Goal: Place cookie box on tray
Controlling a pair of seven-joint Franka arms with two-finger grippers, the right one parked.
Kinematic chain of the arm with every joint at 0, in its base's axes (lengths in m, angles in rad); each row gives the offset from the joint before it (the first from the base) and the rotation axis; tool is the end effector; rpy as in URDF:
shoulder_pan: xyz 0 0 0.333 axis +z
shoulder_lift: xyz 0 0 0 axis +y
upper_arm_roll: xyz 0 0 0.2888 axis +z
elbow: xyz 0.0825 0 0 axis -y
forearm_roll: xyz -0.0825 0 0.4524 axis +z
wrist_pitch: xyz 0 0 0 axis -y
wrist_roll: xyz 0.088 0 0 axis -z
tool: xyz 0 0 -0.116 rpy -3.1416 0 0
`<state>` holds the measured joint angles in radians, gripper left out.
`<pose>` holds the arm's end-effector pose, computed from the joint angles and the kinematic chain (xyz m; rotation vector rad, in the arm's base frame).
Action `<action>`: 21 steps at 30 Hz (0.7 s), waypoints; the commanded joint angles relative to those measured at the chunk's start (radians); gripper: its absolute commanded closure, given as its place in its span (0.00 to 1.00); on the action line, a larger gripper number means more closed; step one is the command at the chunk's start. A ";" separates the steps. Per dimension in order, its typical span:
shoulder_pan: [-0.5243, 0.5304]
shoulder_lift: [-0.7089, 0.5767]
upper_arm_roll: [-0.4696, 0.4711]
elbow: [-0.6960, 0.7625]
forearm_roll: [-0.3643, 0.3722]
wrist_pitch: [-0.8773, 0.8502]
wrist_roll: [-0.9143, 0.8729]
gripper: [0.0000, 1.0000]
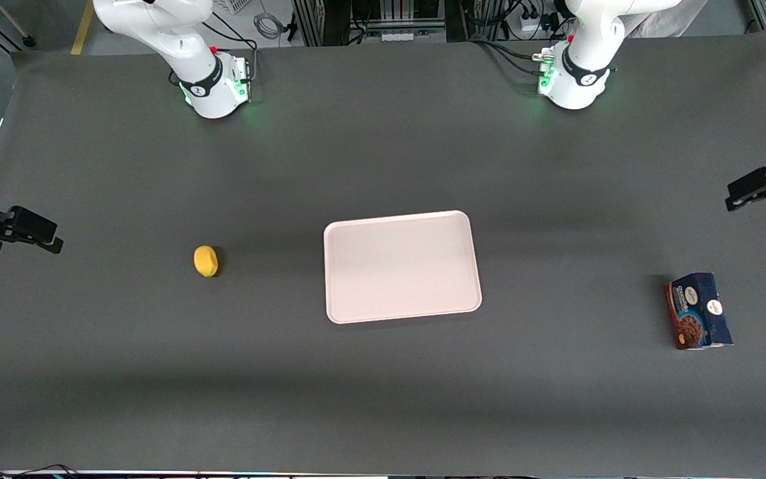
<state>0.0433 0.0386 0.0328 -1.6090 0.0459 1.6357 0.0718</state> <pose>0.6354 0.0532 0.5490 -3.0955 -0.0016 0.0237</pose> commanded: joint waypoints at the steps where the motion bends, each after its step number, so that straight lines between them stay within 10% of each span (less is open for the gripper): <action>1: -0.002 -0.008 0.018 -0.103 0.032 0.119 0.043 0.00; 21: 0.004 0.089 0.102 -0.358 0.032 0.513 0.253 0.00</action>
<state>0.0473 0.0965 0.1243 -1.9442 0.0692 2.0858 0.2700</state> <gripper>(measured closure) 0.000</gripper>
